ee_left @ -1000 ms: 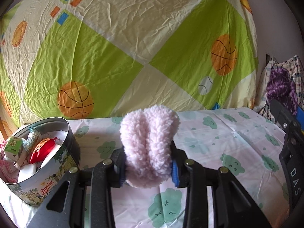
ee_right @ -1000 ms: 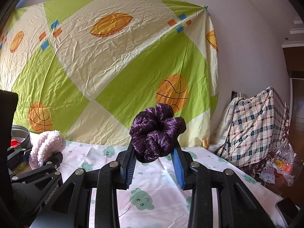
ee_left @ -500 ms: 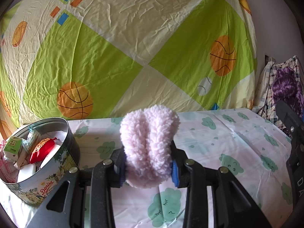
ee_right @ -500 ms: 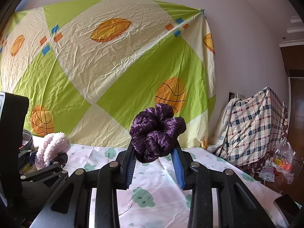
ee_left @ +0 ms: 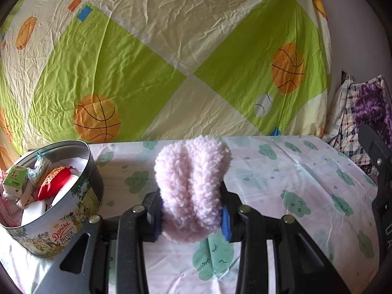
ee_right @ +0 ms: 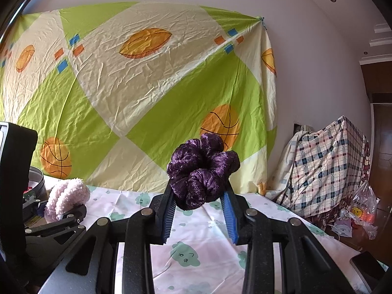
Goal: Organize soft objects
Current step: 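Carry the pink sock and purple scrunchie over the tin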
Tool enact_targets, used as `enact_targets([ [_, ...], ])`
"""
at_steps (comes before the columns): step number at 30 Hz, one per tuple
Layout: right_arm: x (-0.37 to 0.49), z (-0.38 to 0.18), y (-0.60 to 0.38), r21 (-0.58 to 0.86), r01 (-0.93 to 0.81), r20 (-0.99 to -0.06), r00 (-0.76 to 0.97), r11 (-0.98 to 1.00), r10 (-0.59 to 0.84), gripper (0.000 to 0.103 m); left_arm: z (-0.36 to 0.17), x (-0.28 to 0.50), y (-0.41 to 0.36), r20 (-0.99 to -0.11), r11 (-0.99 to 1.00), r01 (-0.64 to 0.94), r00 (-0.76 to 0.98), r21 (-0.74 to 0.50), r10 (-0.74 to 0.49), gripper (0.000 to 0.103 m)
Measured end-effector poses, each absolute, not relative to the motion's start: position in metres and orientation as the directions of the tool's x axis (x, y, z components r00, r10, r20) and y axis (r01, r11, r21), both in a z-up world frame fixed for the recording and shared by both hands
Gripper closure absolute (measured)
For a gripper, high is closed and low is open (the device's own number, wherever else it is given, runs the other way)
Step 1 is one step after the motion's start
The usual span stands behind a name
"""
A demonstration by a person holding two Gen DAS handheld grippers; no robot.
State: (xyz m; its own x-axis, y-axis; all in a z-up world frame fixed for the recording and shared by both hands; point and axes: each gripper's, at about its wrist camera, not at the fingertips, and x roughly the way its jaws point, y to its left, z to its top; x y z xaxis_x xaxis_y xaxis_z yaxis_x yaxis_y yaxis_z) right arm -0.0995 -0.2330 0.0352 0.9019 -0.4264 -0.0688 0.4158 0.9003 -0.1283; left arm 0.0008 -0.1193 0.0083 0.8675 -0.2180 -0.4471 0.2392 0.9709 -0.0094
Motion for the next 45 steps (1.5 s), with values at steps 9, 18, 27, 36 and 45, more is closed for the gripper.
enact_targets([
  [9, -0.106, 0.034, -0.223, -0.125, 0.397, -0.080, 0.910, 0.909, -0.408, 0.065, 0.012, -0.007, -0.103, -0.441, 0.973, 0.230, 0.872, -0.018, -0.214, 0.068],
  [18, -0.111, 0.035, -0.208, -0.118, 0.372, -0.088, 0.920, 0.921, -0.383, 0.065, 0.016, -0.012, -0.086, -0.429, 0.976, 0.215, 0.880, -0.019, -0.202, 0.068],
  [27, -0.112, 0.036, -0.184, -0.103, 0.332, -0.097, 0.935, 0.938, -0.342, 0.065, 0.022, -0.015, -0.061, -0.414, 0.983, 0.185, 0.894, -0.012, -0.173, 0.068],
  [36, -0.107, 0.036, -0.155, -0.105, 0.290, -0.095, 0.949, 0.951, -0.300, 0.065, 0.029, -0.013, -0.027, -0.399, 0.989, 0.147, 0.906, -0.023, -0.144, 0.068],
  [45, -0.099, 0.039, -0.126, -0.110, 0.243, -0.091, 0.963, 0.964, -0.253, 0.065, 0.035, -0.012, 0.002, -0.383, 0.993, 0.117, 0.916, -0.029, -0.119, 0.068],
])
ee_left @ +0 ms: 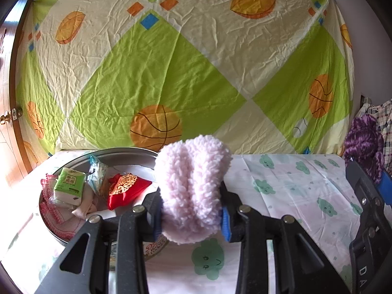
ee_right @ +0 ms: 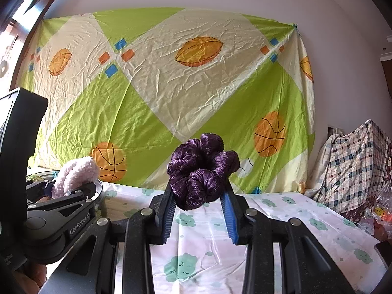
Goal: Organize soft objects
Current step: 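Carry the pink sock and purple scrunchie over the tin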
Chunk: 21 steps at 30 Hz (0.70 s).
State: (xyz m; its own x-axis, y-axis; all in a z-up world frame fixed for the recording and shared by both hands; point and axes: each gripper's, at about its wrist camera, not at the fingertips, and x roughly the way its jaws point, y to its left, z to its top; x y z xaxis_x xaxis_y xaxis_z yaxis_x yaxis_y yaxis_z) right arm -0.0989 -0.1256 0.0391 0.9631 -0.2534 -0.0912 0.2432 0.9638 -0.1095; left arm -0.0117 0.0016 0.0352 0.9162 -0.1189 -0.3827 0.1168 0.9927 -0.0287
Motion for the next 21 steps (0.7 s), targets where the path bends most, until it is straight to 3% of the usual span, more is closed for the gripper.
enact_targets([
  [21, -0.069, 0.044, -0.061, -0.107, 0.126, -0.091, 0.987, 0.986, -0.136, 0.065, 0.045, 0.007, 0.077, -0.361, 0.999, 0.010, 0.932, -0.050, -0.027, 0.068],
])
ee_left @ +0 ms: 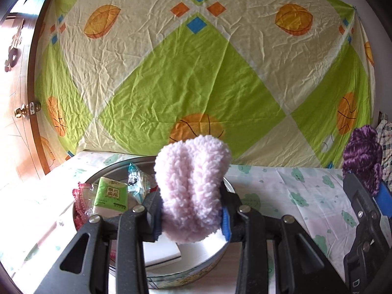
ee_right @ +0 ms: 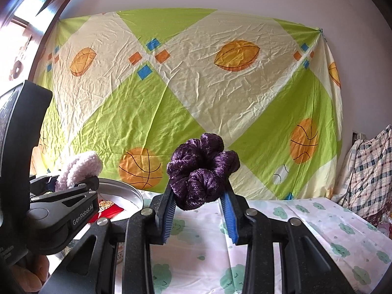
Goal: Organize soft objects
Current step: 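Carry the pink sock and purple scrunchie over the tin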
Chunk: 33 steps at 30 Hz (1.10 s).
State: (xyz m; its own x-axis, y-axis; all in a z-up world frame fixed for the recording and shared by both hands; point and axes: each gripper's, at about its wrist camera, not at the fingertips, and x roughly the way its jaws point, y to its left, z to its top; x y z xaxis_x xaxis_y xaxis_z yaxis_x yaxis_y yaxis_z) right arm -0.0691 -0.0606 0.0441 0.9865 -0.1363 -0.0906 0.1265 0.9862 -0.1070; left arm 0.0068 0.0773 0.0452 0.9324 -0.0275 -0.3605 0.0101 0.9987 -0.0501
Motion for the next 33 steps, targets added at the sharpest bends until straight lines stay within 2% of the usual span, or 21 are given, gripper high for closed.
enact_targets([
  [21, -0.037, 0.046, -0.006, -0.087, 0.027, -0.100, 0.994, 0.996, -0.036, 0.065, 0.044, 0.036, 0.132, -0.360, 0.993, -0.085, 0.932, -0.078, 0.051, 0.068],
  [33, -0.001, 0.047, 0.015, -0.029, -0.024, -0.164, 0.986, 0.999, 0.019, 0.065, 0.046, 0.058, 0.169, -0.388, 0.981, -0.170, 0.913, -0.088, 0.124, 0.068],
])
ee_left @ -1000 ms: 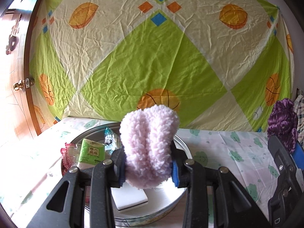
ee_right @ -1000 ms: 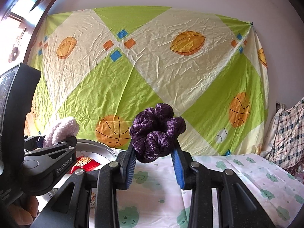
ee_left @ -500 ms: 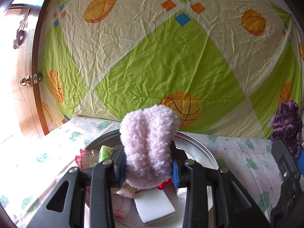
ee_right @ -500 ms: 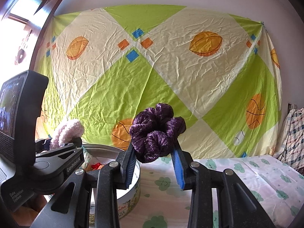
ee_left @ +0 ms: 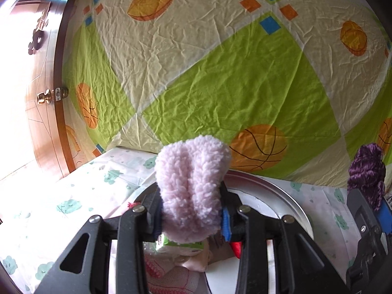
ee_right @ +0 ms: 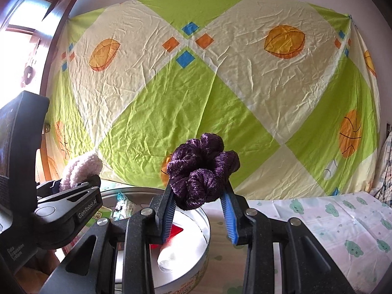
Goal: Organize soft objects
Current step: 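Carry the pink sock and purple scrunchie over the tin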
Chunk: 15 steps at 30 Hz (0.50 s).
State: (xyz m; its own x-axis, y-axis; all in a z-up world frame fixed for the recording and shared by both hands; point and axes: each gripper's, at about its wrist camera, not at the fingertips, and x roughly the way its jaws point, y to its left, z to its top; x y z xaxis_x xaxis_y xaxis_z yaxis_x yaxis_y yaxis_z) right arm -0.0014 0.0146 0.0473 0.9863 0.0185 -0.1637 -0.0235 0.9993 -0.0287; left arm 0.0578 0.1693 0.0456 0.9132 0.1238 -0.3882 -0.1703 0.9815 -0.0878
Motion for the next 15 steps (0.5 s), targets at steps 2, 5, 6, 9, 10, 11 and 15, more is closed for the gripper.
enact_targets([
  [2, 0.007, 0.047, 0.017, -0.004, -0.027, -0.183, 0.983, 1.000, 0.026, 0.065, 0.045, 0.064, 0.175, -0.403, 0.981, -0.179, 0.906, -0.080, 0.133, 0.068],
  [5, 0.020, 0.047, 0.023, 0.018, -0.038, -0.212, 0.976, 0.999, 0.041, 0.065, 0.043, 0.072, 0.182, -0.416, 0.979, -0.195, 0.897, -0.065, 0.151, 0.068],
  [6, 0.023, 0.047, 0.025, 0.018, -0.041, -0.220, 0.974, 0.999, 0.044, 0.065, 0.043, 0.074, 0.184, -0.419, 0.978, -0.200, 0.895, -0.063, 0.156, 0.068],
  [9, 0.035, 0.047, 0.032, 0.013, -0.049, -0.240, 0.969, 0.999, 0.051, 0.065, 0.043, 0.082, 0.190, -0.431, 0.977, -0.205, 0.888, -0.053, 0.163, 0.068],
  [10, 0.039, 0.048, 0.034, 0.013, -0.053, -0.249, 0.967, 0.999, 0.055, 0.065, 0.043, 0.085, 0.191, -0.432, 0.977, -0.207, 0.886, -0.049, 0.166, 0.068],
  [11, 0.043, 0.048, 0.036, 0.013, -0.059, -0.259, 0.964, 0.998, 0.060, 0.065, 0.044, 0.087, 0.192, -0.434, 0.977, -0.207, 0.885, -0.043, 0.168, 0.068],
  [15, 0.060, 0.052, 0.044, 0.019, -0.084, -0.310, 0.947, 0.996, 0.086, 0.065, 0.044, 0.099, 0.200, -0.464, 0.976, -0.214, 0.868, -0.030, 0.176, 0.068],
])
